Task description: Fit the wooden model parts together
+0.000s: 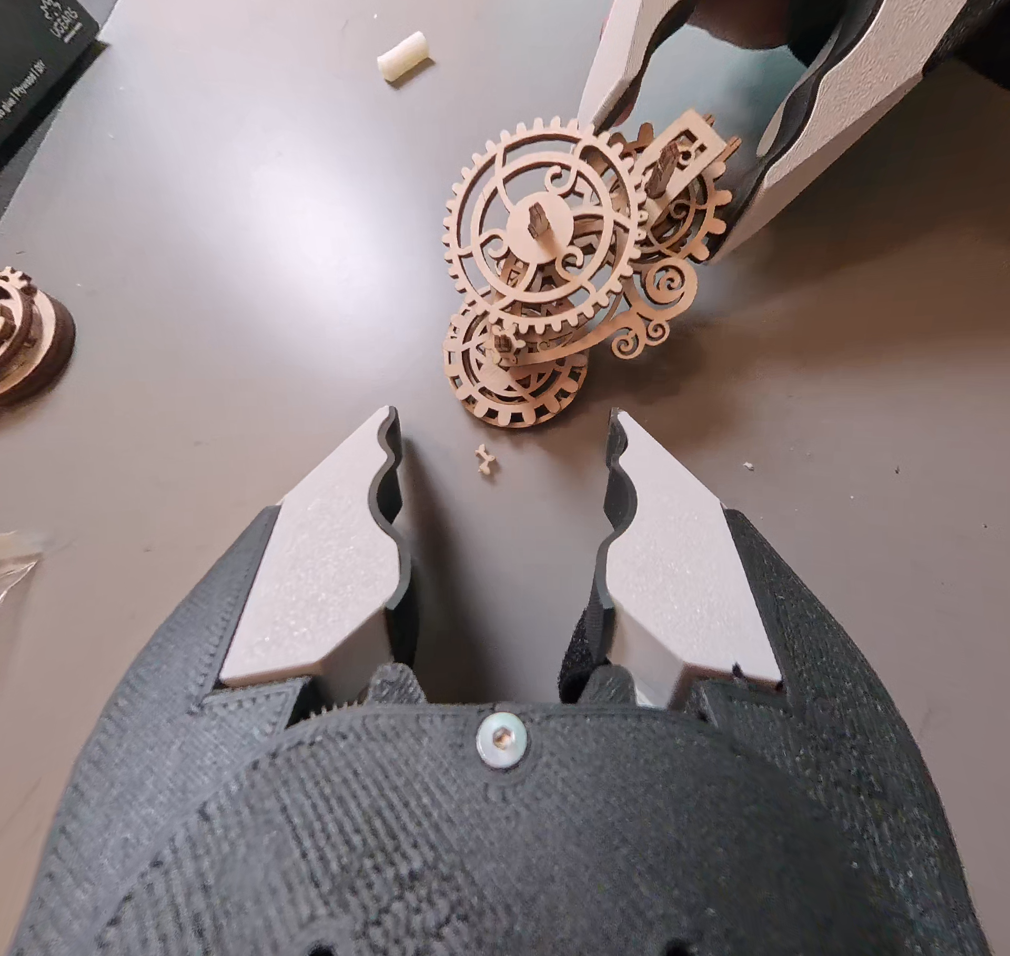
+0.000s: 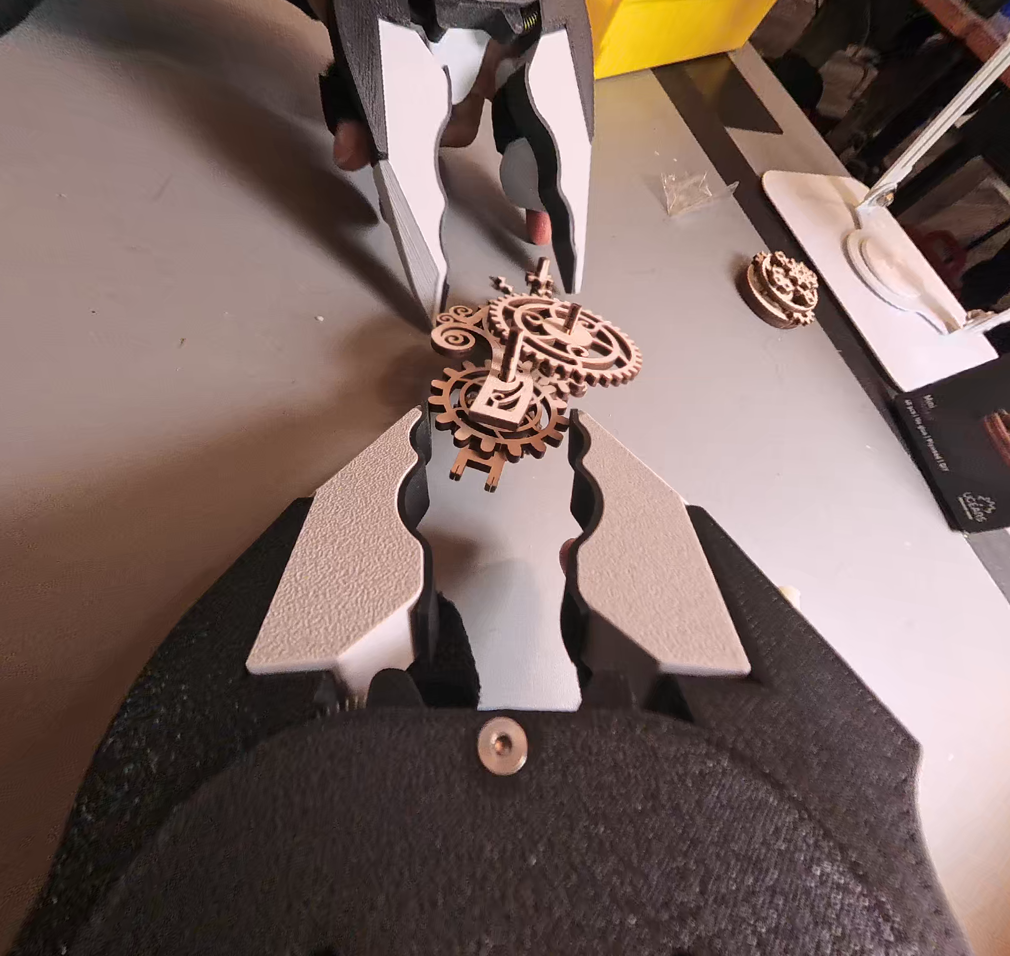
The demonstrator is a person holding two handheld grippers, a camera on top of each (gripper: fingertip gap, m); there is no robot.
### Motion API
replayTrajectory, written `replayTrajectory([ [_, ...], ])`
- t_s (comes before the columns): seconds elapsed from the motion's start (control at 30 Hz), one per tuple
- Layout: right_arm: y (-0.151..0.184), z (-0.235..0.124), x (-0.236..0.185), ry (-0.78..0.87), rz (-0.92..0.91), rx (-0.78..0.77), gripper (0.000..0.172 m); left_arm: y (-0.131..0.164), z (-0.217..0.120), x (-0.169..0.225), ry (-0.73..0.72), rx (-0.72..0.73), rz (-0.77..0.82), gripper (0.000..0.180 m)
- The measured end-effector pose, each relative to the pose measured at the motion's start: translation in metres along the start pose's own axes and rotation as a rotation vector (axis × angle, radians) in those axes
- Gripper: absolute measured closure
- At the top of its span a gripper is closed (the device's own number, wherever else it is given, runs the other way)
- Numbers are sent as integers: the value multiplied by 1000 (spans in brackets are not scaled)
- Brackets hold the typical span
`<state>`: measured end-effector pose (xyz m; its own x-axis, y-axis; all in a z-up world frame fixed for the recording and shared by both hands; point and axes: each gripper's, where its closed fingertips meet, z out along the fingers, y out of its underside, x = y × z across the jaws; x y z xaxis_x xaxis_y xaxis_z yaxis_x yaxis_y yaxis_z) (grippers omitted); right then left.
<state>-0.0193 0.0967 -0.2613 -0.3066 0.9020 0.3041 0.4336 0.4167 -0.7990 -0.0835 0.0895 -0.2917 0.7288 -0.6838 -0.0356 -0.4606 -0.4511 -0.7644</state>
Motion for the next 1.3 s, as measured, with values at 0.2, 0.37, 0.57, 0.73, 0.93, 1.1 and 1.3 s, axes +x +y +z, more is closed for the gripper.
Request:
replayTrajectory([
  [0.2, -16, -6, -9, -34, -32, 92, 122, -7, 7, 8, 11, 5, 34, 111],
  [0.37, -19, -9, -9, -35, -20, 121, 123, -9, 8, 17, 51, 10, 59, 128],
  [0.57, -23, -12, -7, -32, -10, 157, 123, -13, 5, 18, 46, 44, 63, 130],
  [0.73, -37, -24, 2, -33, 77, 270, 123, -32, -11, 15, 43, 154, 42, 130],
  [0.93, -49, -38, 14, 3, 115, 377, 122, -66, -40, 7, -63, 291, 113, 131],
  [1.1, -49, -39, 20, 40, 106, 382, 122, -84, -54, 5, -184, 330, 240, 132],
  [1.3, -40, -32, 24, 60, 141, 335, 120, -97, -56, 9, -333, 316, 447, 133],
])
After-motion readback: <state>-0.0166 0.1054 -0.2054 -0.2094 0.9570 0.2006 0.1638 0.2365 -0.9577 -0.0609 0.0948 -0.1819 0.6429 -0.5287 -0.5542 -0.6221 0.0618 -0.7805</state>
